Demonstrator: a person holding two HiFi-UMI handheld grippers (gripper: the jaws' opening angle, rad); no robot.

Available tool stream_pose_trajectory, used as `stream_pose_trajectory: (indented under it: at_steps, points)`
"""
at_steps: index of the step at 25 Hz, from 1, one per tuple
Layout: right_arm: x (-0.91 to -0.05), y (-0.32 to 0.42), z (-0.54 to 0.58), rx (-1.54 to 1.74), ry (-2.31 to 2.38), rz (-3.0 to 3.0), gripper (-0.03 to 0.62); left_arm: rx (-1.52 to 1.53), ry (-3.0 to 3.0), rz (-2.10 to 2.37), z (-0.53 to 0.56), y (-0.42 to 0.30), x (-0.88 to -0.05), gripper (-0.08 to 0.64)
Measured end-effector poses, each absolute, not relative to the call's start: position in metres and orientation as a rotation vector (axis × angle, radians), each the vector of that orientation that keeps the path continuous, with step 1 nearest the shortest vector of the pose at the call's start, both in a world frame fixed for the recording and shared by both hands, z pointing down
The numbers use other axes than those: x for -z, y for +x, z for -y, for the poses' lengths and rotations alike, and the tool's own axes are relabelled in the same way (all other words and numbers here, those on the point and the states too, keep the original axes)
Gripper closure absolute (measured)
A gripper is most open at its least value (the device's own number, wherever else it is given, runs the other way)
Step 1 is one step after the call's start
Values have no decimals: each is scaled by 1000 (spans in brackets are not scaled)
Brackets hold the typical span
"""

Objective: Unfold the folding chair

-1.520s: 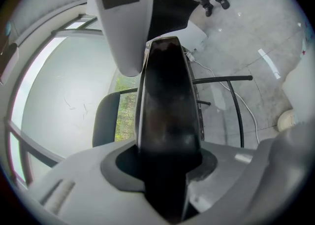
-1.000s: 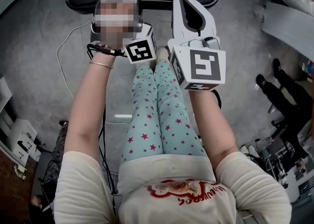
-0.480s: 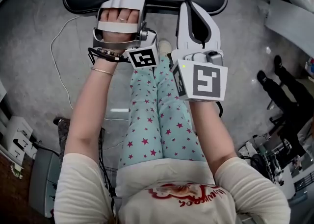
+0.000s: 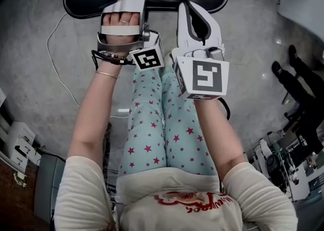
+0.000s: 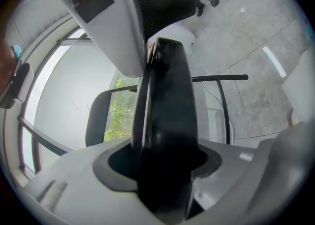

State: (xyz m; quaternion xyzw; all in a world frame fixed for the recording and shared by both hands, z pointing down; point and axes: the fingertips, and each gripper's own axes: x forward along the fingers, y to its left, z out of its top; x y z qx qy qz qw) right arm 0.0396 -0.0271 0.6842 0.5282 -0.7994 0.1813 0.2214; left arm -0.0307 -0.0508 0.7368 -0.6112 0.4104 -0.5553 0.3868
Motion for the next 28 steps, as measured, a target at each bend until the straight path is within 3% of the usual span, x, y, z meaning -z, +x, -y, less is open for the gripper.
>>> stream_pose_trajectory:
  at_steps: [8,18,28]
  points:
    - [-736,40,-32,-478,1357,2245,569,1445,-1537,-1031,-4,-29,-789,270]
    - [-733,41,-32,-381,1395,2390,569,1345,-1547,-1109,0,-23,-783,270]
    - [-723,47,-41,-432,1413,2446,569,1304,-1756,-1296,-27,-32,-777,212]
